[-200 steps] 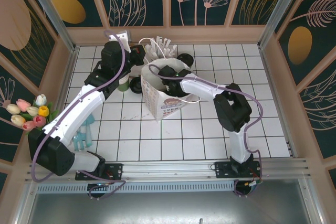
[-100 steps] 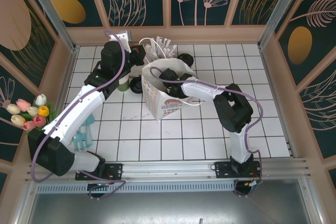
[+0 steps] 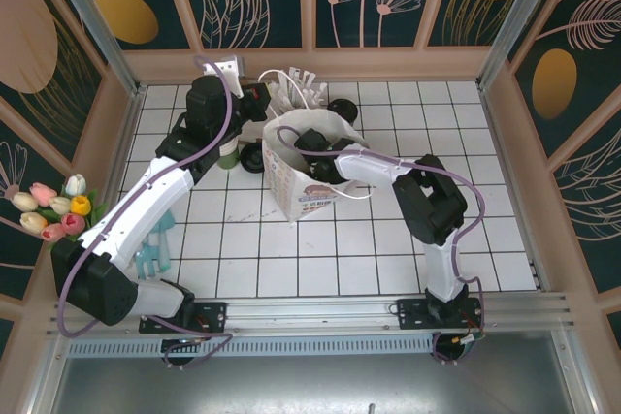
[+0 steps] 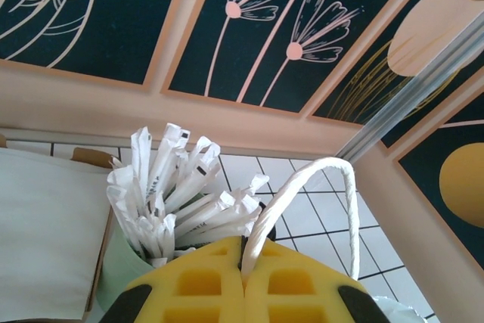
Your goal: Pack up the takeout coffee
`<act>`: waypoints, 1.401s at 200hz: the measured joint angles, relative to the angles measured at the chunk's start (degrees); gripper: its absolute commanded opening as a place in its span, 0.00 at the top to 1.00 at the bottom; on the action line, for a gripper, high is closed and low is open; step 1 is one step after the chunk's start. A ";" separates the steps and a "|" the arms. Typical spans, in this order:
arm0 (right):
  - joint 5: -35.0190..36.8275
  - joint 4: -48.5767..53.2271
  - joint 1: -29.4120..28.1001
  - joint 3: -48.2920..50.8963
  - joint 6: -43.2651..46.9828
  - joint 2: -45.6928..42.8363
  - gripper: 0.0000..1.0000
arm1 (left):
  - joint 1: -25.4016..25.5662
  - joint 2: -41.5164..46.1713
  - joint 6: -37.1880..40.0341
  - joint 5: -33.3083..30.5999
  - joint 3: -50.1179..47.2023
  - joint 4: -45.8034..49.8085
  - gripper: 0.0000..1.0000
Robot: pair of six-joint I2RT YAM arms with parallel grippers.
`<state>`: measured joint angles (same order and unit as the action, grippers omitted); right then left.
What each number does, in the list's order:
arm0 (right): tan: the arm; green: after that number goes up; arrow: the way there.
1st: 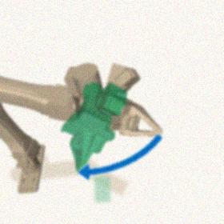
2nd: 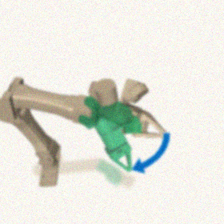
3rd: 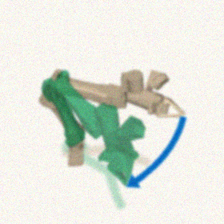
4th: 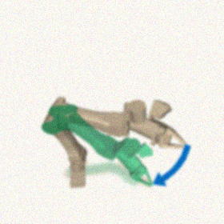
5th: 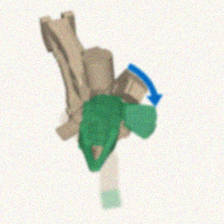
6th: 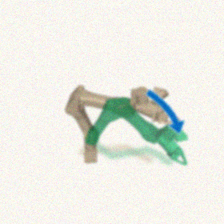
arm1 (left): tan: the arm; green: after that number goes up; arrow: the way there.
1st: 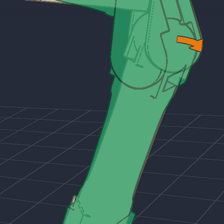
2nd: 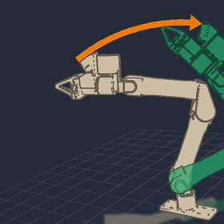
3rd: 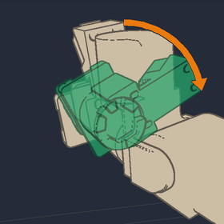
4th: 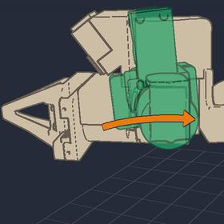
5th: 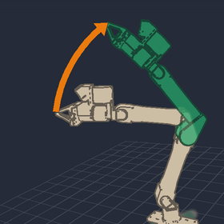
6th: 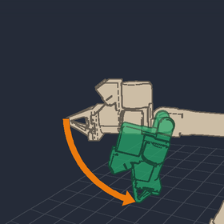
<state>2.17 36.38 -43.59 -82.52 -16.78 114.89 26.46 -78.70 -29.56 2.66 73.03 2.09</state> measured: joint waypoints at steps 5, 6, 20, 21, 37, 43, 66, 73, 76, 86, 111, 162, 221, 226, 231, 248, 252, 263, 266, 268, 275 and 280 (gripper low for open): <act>0.00 0.28 0.00 -0.33 -0.09 0.00 0.39 | 0.00 0.00 0.17 0.17 -0.04 -0.22 1.00; 0.00 0.42 0.00 -0.46 -0.02 0.00 0.39 | 0.00 0.00 0.22 0.20 -0.07 -0.24 1.00; -0.11 1.29 0.00 -1.77 0.31 -0.11 0.34 | 0.00 0.00 0.90 0.59 -0.42 -0.85 1.00; -0.09 1.36 0.00 -1.90 0.46 -0.11 0.34 | 0.00 0.00 0.92 0.63 -0.46 -0.92 1.00; -0.50 2.34 0.00 -3.69 1.25 -0.70 0.29 | 0.00 0.00 1.55 1.25 -1.09 -1.73 1.00; -0.76 2.62 0.00 -4.22 1.66 -1.03 0.28 | 0.00 0.00 1.86 1.40 -1.29 -2.01 1.00; -3.37 3.32 0.24 -5.99 2.58 -3.15 0.29 | 0.00 0.00 2.60 1.57 -1.70 -2.29 1.00; -4.20 3.30 0.35 -6.32 2.93 -3.85 0.30 | 0.00 0.00 2.82 1.62 -1.70 -2.29 1.00; -4.52 3.26 0.39 -6.43 2.95 -4.13 0.32 | 0.00 0.00 2.93 1.64 -1.70 -2.29 1.00; -5.05 3.32 0.57 -6.80 3.89 -5.01 0.40 | 0.00 0.02 3.21 1.66 -1.70 -2.29 1.00; -5.70 4.63 1.20 -7.76 6.19 -5.92 0.57 | 0.00 0.02 3.85 1.64 -1.81 -2.25 1.00; -6.58 6.38 1.66 -5.44 9.64 -5.90 1.00 | 0.00 0.02 4.33 1.64 -1.81 -2.25 1.00; -6.32 6.84 1.66 -3.43 11.58 -2.97 1.00 | 0.00 0.02 4.55 2.08 -2.01 -2.23 1.00; -6.10 6.97 1.66 -3.39 11.63 -2.49 1.00 | 0.00 0.02 4.57 2.10 -2.01 -2.23 1.00; -6.03 7.15 1.66 -3.39 11.72 -2.19 1.00 | 0.00 0.02 4.68 2.16 -2.01 -2.21 1.00; -4.79 7.58 1.57 -3.80 11.74 -1.86 1.00 | 0.00 0.02 4.72 2.60 -2.01 -2.23 1.00; -4.37 7.65 1.49 -4.04 11.65 -1.73 1.00 | 0.00 0.02 4.72 2.73 -2.01 -2.23 1.00; -3.23 7.87 1.27 -4.85 11.52 -1.22 1.00 | 0.00 0.02 4.74 2.86 -2.01 -2.23 1.00; -2.95 7.91 1.22 -5.05 11.47 -1.11 1.00 | 0.00 0.02 4.76 2.91 -2.01 -2.25 1.00; -2.67 7.96 1.22 -5.20 11.45 -1.07 1.00 | 0.00 0.02 4.76 2.91 -2.01 -2.25 1.00; -1.92 8.02 1.14 -5.60 11.37 -0.90 1.00 | 0.00 0.02 4.90 2.93 -2.01 -2.25 1.00; -1.55 7.98 1.14 -5.77 11.41 -0.83 1.00 | 0.00 0.02 4.92 2.93 -2.01 -2.25 1.00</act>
<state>0.62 44.36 -42.46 -88.29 -5.37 114.06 26.46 -78.67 -24.64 5.58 71.02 -0.16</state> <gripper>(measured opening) 0.051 0.056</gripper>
